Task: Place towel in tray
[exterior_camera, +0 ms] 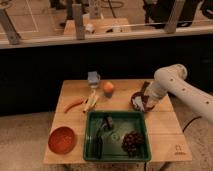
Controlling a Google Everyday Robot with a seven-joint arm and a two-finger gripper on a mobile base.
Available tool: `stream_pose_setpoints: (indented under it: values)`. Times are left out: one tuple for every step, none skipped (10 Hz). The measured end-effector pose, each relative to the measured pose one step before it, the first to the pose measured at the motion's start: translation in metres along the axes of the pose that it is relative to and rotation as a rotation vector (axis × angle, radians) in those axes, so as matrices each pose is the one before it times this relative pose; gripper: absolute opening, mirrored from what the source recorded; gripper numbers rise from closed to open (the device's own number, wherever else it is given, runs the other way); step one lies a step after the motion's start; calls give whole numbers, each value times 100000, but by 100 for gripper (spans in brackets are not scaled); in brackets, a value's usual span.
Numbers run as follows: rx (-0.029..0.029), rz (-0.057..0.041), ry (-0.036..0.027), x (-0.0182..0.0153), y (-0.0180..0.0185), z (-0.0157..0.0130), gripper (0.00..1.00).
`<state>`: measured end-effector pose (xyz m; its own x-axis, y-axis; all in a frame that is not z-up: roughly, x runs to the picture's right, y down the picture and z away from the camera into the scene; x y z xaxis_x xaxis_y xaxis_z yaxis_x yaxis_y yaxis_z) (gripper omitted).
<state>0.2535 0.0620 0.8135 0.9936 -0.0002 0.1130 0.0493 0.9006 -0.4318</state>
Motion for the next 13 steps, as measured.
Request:
stream_pose_setpoints:
  values:
    - [483, -182, 242, 126, -456, 248, 58]
    - [453, -363, 450, 140, -499, 352, 58]
    - [173, 56, 148, 141, -361, 419, 58]
    - [24, 387, 508, 376, -312, 763, 58]
    - [37, 865, 410, 444, -396, 879, 58]
    - [-144, 396, 594, 207, -206, 614, 58]
    - [10, 318, 531, 53, -324, 527, 58]
    - [-185, 276, 179, -98, -179, 317, 58]
    - [-232, 356, 548, 158, -123, 557, 58]
    - [-316, 835, 423, 348, -121, 626, 58]
    - [-527, 478, 4, 120, -4, 579, 58]
    - [-262, 424, -38, 67, -150, 453, 58]
    - [-410, -42, -476, -194, -59, 305, 58]
